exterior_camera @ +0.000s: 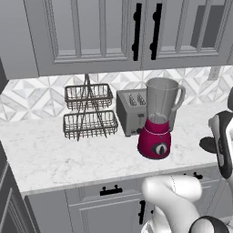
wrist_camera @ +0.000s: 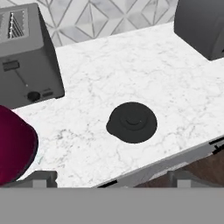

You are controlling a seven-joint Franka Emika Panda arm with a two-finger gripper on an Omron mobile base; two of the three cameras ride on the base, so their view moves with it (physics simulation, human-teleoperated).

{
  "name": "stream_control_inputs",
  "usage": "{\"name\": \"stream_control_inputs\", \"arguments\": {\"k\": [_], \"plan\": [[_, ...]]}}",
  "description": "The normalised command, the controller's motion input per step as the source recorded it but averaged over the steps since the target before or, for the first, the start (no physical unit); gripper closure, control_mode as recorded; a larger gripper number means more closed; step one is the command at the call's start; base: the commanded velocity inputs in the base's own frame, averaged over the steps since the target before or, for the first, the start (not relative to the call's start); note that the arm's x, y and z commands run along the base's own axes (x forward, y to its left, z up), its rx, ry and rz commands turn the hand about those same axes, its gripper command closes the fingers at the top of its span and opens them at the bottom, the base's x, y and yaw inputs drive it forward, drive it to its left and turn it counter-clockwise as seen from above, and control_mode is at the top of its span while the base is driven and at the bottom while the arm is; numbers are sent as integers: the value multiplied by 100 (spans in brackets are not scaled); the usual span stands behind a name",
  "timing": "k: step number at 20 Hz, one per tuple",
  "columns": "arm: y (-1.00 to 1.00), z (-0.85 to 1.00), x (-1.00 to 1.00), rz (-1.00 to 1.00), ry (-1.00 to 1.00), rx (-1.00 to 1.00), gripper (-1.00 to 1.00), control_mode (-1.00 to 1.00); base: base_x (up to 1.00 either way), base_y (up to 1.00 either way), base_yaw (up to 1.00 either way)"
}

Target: Close the lid blender by securely placing the lid on top.

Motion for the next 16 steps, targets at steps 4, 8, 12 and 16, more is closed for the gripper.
{"name": "stream_control_inputs", "arguments": {"k": [4,8,12,16], "plan": [[-59,-35,21,-4,12,0,-100,-100,0,0,0],[-56,-26,32,-2,10,6,-100,-100,0,0,0],[-35,-23,35,0,9,5,-100,-100,0,0,0],[-24,-19,35,0,7,6,-100,-100,0,0,0]]}}
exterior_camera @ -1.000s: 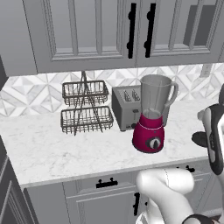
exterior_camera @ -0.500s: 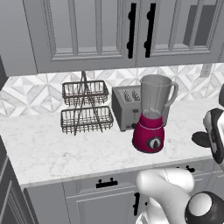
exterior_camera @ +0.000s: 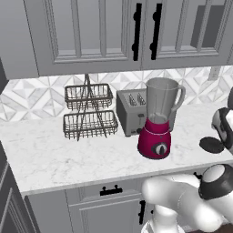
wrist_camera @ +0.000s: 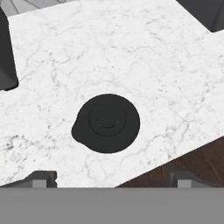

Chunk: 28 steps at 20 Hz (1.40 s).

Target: Close the lid blender by securely placing the lid on top.

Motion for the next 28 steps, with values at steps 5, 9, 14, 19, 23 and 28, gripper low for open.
{"name": "stream_control_inputs", "arguments": {"k": [5,9,14,19,23,28], "plan": [[-21,-20,40,0,7,6,-100,-100,0,0,0],[-5,-31,37,0,7,2,-100,-100,0,0,0],[0,-39,24,3,8,0,-100,-100,0,0,0],[-4,-42,8,4,6,0,-100,-100,0,0,0],[-1,-37,7,4,4,0,-100,-100,0,0,0],[-1,-30,3,5,1,0,-100,-100,0,0,0]]}}
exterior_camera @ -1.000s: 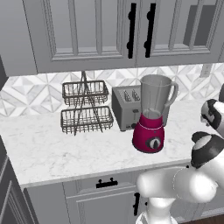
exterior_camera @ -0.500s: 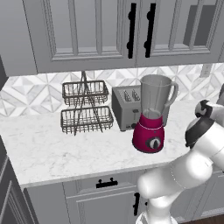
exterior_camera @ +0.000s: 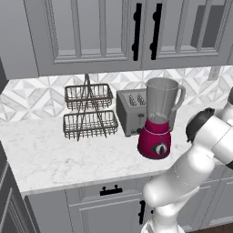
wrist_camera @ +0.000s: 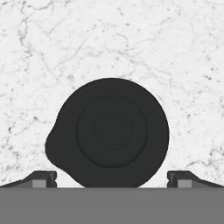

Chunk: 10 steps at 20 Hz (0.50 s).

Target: Close the lid blender by securely placing the lid on top.

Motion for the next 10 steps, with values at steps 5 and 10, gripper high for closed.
{"name": "stream_control_inputs", "arguments": {"k": [5,10], "plan": [[-11,-23,0,6,0,1,-100,-100,0,0,0],[-7,-16,1,5,0,1,-100,-100,0,0,0]]}}
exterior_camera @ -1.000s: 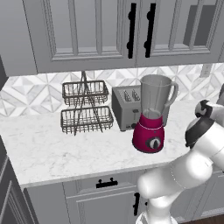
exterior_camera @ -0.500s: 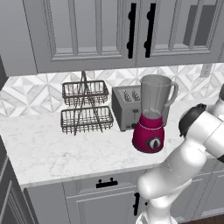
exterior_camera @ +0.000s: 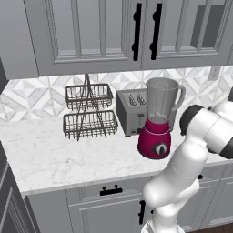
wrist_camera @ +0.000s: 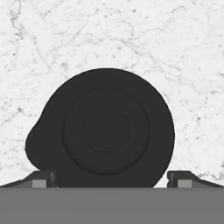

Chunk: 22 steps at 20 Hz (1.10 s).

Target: Close the lid blender by securely placing the lid on top.

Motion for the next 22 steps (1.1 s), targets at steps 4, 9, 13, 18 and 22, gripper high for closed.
{"name": "stream_control_inputs", "arguments": {"k": [4,9,13,18,22], "plan": [[0,-8,5,5,0,0,-100,-100,0,0,0],[0,-6,9,4,0,0,-100,-100,0,0,0],[0,-10,11,4,0,0,-100,-100,0,0,0],[-2,-8,18,3,0,1,-100,-100,0,0,0],[-8,-6,20,2,0,3,-100,-100,0,0,0]]}}
